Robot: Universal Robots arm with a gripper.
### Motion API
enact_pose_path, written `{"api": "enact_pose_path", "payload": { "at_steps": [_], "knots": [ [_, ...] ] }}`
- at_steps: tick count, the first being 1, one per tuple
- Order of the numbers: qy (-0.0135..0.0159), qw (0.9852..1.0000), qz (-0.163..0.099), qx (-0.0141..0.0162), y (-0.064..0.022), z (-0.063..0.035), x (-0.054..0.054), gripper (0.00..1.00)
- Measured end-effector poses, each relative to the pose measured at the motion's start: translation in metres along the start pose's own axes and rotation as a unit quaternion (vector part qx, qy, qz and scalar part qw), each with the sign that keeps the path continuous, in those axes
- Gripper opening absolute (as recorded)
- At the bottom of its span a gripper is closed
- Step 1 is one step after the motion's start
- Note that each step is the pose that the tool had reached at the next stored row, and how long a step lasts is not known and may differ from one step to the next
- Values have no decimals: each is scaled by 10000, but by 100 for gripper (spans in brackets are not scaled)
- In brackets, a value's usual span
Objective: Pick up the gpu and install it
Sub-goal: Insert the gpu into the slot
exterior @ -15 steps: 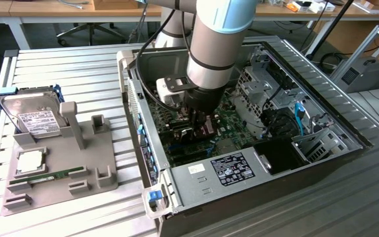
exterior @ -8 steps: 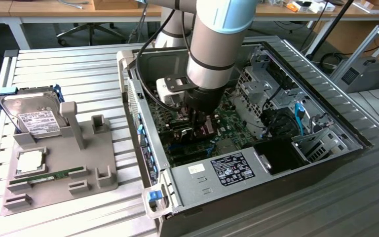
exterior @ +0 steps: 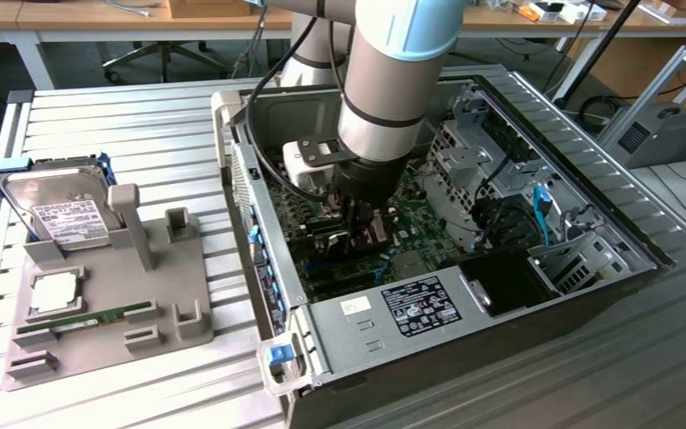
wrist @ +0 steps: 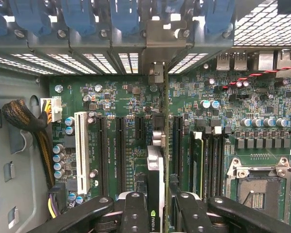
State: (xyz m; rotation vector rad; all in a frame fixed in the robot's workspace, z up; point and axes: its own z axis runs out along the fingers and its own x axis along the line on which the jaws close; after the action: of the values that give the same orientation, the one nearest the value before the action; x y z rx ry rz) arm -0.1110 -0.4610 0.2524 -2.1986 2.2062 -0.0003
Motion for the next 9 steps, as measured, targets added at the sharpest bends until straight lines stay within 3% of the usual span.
{"api": "enact_pose_path", "payload": {
  "at_steps": [9],
  "knots": [
    [0,10000,0,0,0,0,0,27]
  ]
}}
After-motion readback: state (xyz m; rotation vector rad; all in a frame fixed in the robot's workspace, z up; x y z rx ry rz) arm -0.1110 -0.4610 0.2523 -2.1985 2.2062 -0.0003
